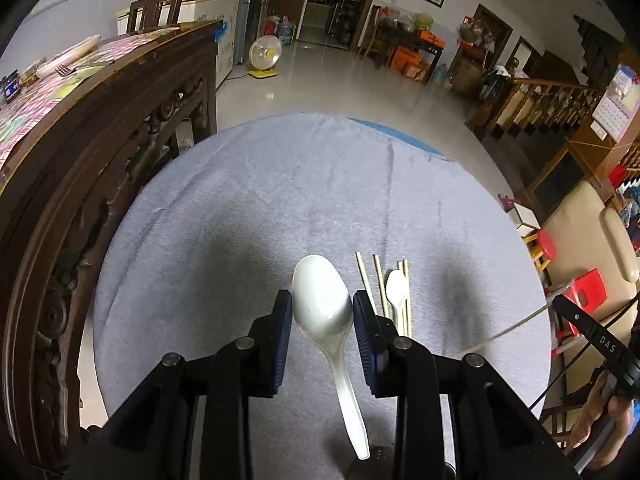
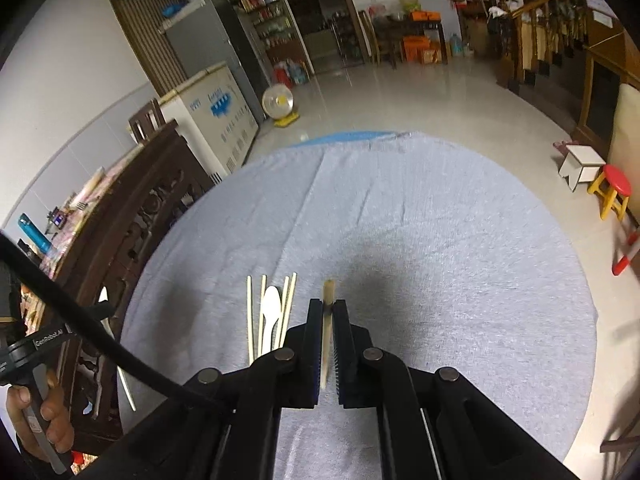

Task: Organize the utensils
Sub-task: 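Lift the spoon with the left tool over the black cup while the right tool carries the chopstick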

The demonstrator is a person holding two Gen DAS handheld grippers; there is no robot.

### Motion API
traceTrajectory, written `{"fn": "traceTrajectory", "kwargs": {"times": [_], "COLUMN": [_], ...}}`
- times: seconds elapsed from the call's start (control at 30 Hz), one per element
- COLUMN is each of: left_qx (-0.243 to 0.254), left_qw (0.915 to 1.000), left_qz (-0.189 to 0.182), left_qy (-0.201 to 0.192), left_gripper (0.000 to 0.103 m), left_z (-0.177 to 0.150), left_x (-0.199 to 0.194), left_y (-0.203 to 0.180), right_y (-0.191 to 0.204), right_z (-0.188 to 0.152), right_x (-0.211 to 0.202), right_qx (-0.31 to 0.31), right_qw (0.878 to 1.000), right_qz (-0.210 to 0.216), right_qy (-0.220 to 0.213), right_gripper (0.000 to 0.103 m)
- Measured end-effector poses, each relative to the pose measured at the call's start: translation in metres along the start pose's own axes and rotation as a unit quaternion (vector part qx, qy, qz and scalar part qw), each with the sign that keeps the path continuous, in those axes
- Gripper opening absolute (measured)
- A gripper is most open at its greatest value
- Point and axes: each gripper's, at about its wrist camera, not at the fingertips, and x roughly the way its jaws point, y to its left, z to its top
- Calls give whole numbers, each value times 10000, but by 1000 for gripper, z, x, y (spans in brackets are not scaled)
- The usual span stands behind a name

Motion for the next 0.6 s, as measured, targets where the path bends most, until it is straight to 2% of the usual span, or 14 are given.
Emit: {"fn": "traceTrajectory", "kwargs": {"times": [0.6], "left_qx": [-5], "left_qw": [9983], "left_qz": [-337], "left_qy": [-479], "left_gripper": [32], "left_z": [-22], "left_x": [-43], "left_y": [-12], "right_y": [21], "right_z": [-24], "right_x": [-88], "right_qx": [32], "right_qw": [9936], "right_qz": [574], "right_qy": [-973], "right_gripper": [5]}}
